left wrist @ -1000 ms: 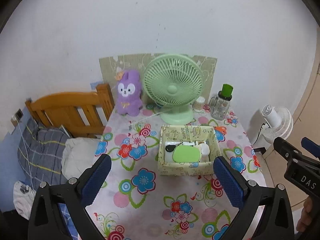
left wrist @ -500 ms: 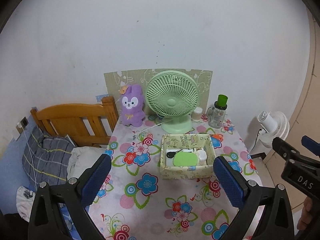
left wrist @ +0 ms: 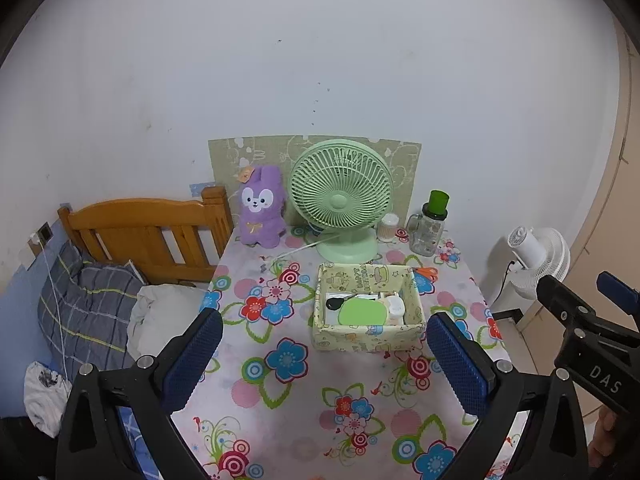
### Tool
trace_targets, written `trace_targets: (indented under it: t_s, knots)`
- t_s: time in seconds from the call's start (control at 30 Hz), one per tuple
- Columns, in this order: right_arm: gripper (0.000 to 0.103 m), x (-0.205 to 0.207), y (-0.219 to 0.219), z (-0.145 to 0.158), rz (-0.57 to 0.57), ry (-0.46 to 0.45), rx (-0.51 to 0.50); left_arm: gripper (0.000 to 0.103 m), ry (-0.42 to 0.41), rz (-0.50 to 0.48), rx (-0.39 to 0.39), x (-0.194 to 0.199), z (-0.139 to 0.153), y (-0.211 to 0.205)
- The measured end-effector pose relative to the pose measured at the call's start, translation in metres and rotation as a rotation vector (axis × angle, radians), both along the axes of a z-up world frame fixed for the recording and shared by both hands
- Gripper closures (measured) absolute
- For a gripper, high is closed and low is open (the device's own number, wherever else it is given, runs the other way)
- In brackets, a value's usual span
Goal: Organize rigid objects
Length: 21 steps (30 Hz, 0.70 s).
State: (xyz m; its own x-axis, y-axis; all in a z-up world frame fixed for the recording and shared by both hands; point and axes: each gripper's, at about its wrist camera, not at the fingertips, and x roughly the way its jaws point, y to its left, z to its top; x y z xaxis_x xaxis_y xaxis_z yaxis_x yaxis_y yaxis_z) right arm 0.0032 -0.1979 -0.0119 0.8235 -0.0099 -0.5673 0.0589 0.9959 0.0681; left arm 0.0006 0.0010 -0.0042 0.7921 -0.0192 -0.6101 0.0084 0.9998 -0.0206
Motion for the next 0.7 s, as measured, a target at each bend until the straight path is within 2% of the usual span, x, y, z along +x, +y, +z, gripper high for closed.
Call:
trace_targets:
  t_s: [0.7]
  knots:
    - [0.003,0.0026,-0.0032,-0.0033,-0.039,0.006,0.017,0.000,0.004,-0.027,-0.006,0.0051,0.0005,-0.0026]
